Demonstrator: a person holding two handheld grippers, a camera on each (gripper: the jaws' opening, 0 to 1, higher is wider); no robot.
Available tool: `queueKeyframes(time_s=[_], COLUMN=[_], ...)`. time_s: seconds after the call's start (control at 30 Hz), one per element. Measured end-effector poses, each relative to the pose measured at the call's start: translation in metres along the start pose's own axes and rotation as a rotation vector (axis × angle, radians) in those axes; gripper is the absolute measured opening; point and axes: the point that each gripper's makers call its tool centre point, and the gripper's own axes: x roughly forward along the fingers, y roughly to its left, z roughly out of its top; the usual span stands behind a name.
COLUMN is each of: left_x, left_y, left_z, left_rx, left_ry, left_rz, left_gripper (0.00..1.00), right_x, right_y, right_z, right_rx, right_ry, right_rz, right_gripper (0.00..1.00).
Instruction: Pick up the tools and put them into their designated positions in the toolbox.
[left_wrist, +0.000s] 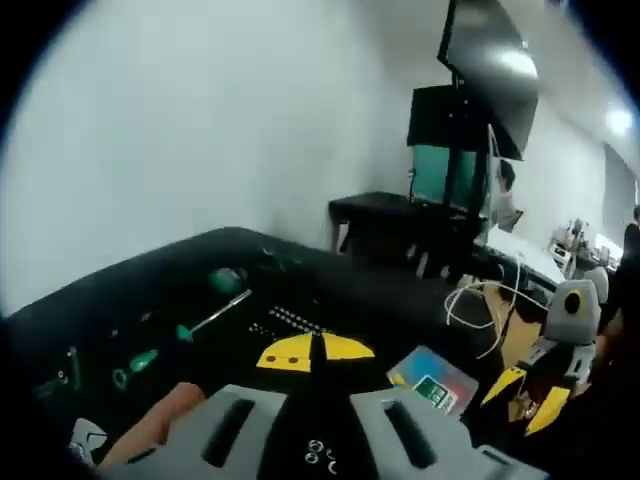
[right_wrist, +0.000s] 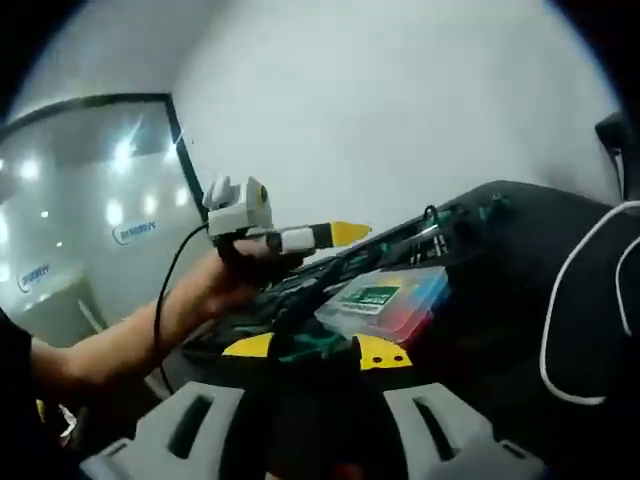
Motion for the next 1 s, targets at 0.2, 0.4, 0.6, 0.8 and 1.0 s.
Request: queueKeyframes(time_s=[0.2, 0.4, 0.6, 0.8, 1.0], left_x=[0.004, -0.005, -0.009, -0.009, -0.009], left_y=[-0.014, -0.032, -0.020, -0.006, -0.034], left_z=[-0.033, -0.035, -0.034, -0.024, -0.039], left_rx=[0.060, 0.056, 0.077, 0.046, 0.019], left_ry=[0.137, 0.123, 0.142, 0.103, 0.118], left_rz=[-0.059, -0.107, -0.102, -0.073, -0.187], left_gripper=[0.04, 0.04, 0.04, 0.06, 0.04], right_x=[-0.005, -0.004, -0.002, -0.003, 0.002], right_y=[-0.015, -0.028, -0.038, -0.032, -0.019], right_z=[0.003, 0.010, 0.014, 0.011, 0.005], right_rx=[-0.043, -0.090, -0.094, -0.091, -0.142], right_ry=[-0.024, -0.024, -0.014, -0.021, -0.002], right_rz=[-0.053, -0.090, -0.110, -0.115, -0.096], right_gripper=[0.25, 0.25, 0.25, 0.25, 0.25])
